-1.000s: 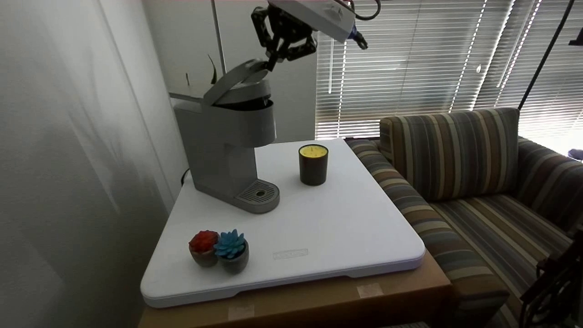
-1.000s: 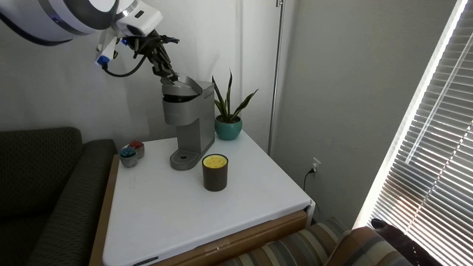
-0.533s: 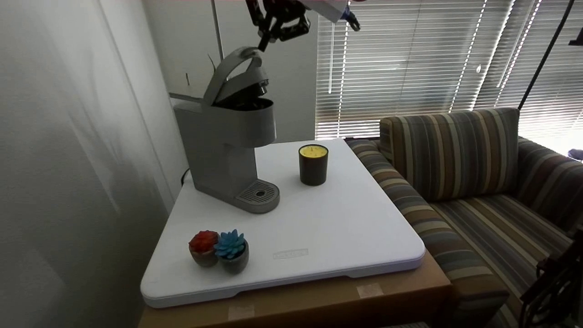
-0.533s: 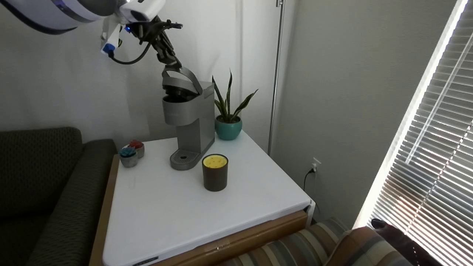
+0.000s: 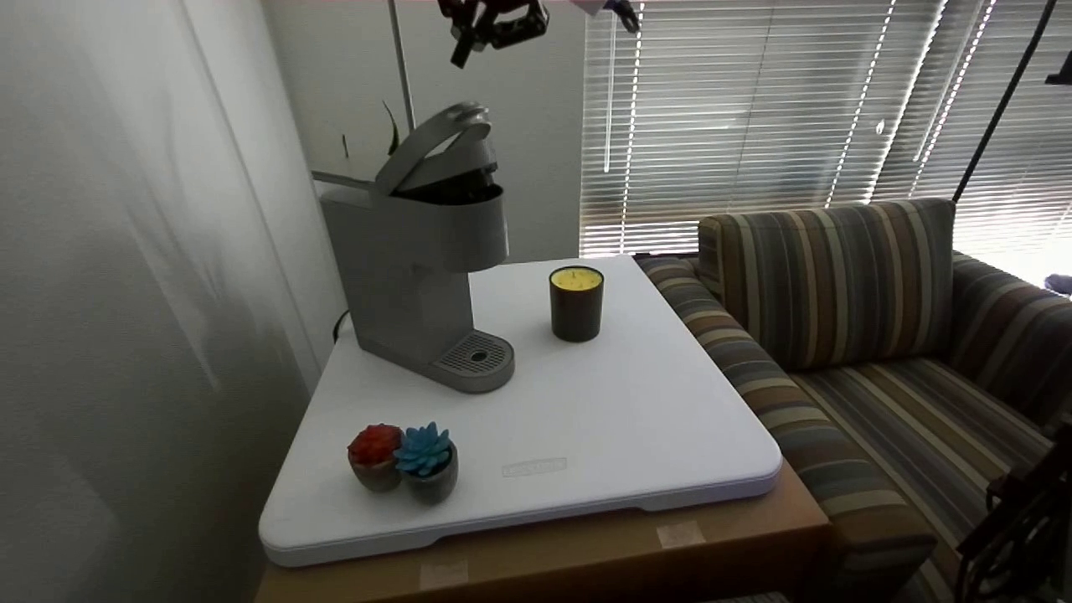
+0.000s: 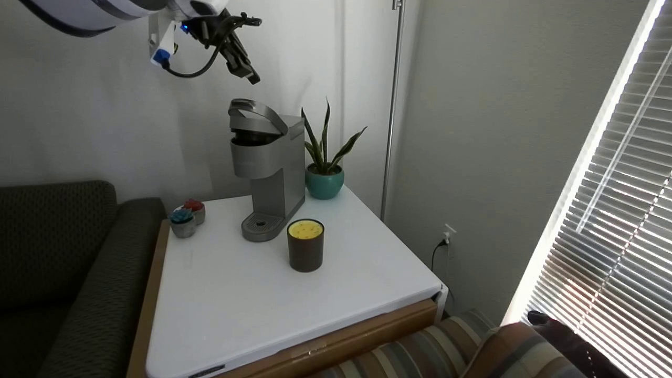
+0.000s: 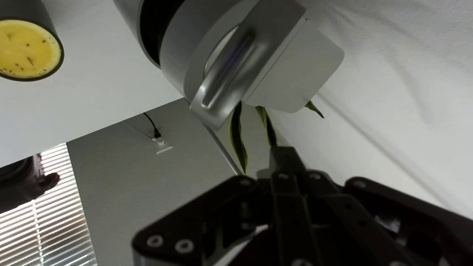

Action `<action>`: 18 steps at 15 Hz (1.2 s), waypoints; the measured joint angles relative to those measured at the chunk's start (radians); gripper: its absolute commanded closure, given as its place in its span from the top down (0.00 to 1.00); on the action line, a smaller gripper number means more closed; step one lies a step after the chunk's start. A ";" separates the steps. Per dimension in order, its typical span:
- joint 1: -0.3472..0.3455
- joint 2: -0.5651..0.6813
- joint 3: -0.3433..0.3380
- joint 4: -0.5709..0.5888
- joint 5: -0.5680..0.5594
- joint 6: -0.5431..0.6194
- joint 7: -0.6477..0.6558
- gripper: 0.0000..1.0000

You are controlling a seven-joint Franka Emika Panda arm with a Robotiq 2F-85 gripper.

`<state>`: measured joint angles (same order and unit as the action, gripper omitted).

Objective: Open the top of the coffee maker

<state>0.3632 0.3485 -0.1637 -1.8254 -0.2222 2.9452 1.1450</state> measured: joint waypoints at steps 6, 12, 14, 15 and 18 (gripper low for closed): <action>0.033 -0.004 -0.071 0.021 -0.064 -0.229 0.088 0.00; -0.057 0.005 0.079 0.030 0.074 -0.335 -0.005 0.00; -0.082 0.013 0.119 0.030 0.128 -0.335 -0.051 0.00; -0.089 0.017 0.129 0.030 0.142 -0.335 -0.066 0.00; -0.093 0.026 0.136 0.032 0.152 -0.335 -0.078 0.00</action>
<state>0.2698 0.3743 -0.0276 -1.7930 -0.0704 2.6104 1.0672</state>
